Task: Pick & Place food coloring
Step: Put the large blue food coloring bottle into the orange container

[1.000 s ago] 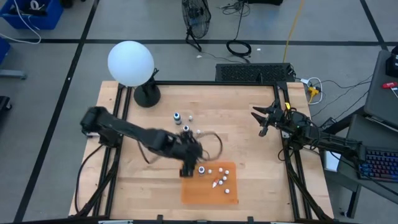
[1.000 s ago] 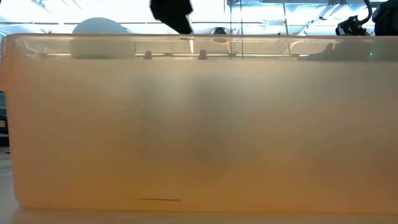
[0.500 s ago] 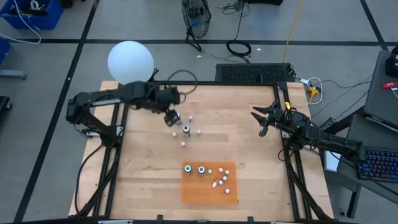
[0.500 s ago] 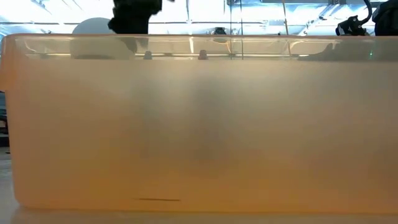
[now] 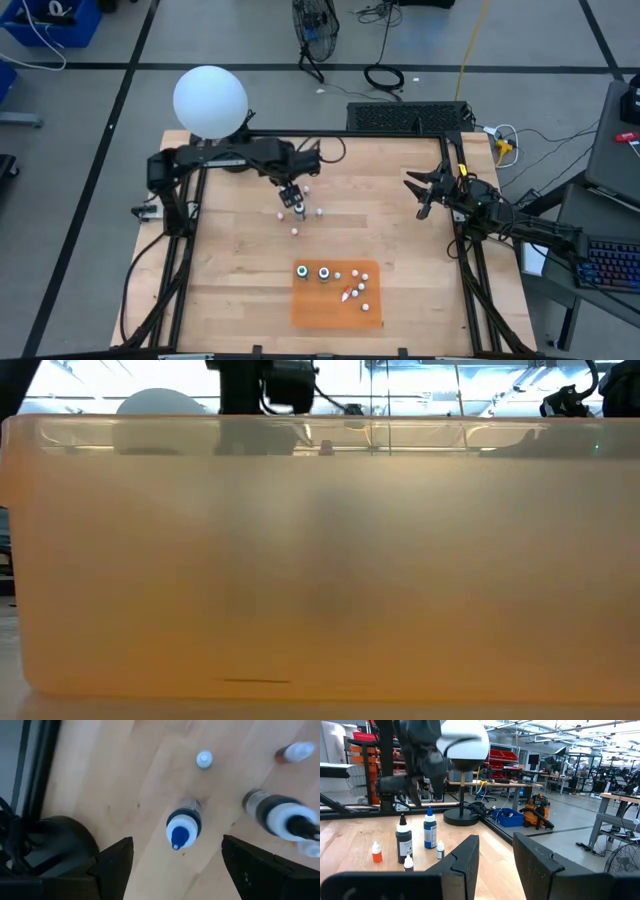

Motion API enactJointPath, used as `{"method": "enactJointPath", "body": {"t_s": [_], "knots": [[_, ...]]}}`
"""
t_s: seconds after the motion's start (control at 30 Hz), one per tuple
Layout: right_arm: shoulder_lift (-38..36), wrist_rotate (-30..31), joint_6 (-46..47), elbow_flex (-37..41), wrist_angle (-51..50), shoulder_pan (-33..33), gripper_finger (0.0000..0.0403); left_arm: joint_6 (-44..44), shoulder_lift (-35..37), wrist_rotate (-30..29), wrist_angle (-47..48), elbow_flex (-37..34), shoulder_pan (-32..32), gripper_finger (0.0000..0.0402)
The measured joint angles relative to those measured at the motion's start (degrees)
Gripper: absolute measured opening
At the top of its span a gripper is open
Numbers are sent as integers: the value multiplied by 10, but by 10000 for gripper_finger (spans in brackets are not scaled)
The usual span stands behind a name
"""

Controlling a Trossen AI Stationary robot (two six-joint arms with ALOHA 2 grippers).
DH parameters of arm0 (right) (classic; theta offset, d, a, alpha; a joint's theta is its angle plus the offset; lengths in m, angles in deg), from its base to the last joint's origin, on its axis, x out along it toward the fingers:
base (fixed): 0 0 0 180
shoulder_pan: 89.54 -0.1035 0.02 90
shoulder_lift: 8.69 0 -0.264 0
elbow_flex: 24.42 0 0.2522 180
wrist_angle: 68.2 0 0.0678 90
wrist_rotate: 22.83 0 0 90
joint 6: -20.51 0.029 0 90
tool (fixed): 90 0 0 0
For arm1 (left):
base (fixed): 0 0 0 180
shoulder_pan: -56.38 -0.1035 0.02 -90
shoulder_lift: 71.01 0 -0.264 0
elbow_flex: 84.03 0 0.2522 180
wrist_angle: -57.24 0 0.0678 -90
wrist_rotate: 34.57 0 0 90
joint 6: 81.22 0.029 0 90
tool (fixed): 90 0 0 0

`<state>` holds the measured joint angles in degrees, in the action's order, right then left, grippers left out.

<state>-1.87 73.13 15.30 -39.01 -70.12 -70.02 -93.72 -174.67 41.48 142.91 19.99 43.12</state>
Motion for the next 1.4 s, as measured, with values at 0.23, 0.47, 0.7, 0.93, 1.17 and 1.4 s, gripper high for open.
{"method": "enactJointPath", "body": {"t_s": [0.23, 0.47, 0.7, 0.93, 1.17, 1.4], "knots": [[0, 0, 0, 0, 0, 0, 110, 27, -38, 12, -16, -4, -15, 292], [0, 0, 0, 0, 0, 0, 110, 34, -38, 42, -38, -33, -38, 267], [0, 0, 0, 0, 0, 0, 110, 38, -38, 84, -85, -91, -44, 254], [0, 0, 0, 0, -1, 0, 110, 36, -38, 85, -146, -135, -43, 253], [0, 0, 0, 0, -1, 0, 110, 36, -38, 79, -155, -143, -43, 253], [0, 0, 0, 0, -1, 0, 110, 36, -38, 79, -153, -142, -43, 253]]}}
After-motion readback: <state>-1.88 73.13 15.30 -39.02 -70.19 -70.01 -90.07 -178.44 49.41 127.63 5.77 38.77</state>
